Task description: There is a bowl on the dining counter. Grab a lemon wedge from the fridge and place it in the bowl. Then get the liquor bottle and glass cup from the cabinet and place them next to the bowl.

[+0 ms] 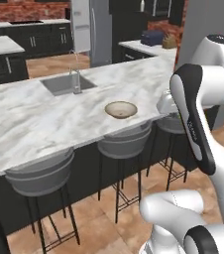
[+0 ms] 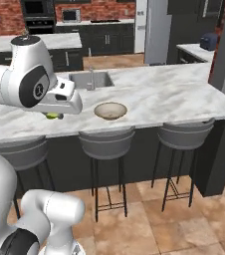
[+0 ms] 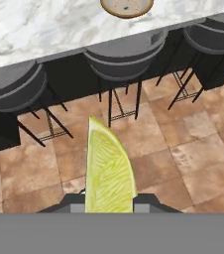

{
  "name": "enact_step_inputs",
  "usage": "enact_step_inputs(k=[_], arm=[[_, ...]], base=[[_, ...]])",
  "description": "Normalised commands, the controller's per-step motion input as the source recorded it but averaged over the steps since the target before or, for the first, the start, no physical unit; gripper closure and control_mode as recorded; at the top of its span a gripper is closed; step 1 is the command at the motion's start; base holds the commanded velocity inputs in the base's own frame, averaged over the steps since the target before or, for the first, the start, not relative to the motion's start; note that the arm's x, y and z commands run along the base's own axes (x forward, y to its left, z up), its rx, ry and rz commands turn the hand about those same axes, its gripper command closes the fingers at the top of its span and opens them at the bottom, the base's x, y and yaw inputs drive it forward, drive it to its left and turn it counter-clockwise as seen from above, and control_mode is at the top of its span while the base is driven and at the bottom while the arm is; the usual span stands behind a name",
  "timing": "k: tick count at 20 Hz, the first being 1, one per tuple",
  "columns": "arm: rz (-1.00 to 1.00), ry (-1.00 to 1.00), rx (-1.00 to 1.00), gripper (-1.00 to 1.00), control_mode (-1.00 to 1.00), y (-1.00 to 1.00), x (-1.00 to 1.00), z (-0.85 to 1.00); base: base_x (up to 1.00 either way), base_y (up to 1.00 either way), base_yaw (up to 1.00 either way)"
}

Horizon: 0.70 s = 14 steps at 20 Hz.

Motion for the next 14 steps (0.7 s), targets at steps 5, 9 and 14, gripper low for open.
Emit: enact_step_inputs(k=[5, 9, 14], arm=[[0.00, 0.00, 0.00, 1.00, 1.00, 0.00, 0.00, 0.00], [0.00, 0.00, 0.00, 1.00, 1.00, 0.00, 0.00, 0.00], [0.00, 0.00, 0.00, 1.00, 1.00, 0.00, 0.00, 0.00]], base=[[0.54, -0.88, 0.41], [0.66, -0.65, 0.41], [0.88, -0.09, 0.25]])
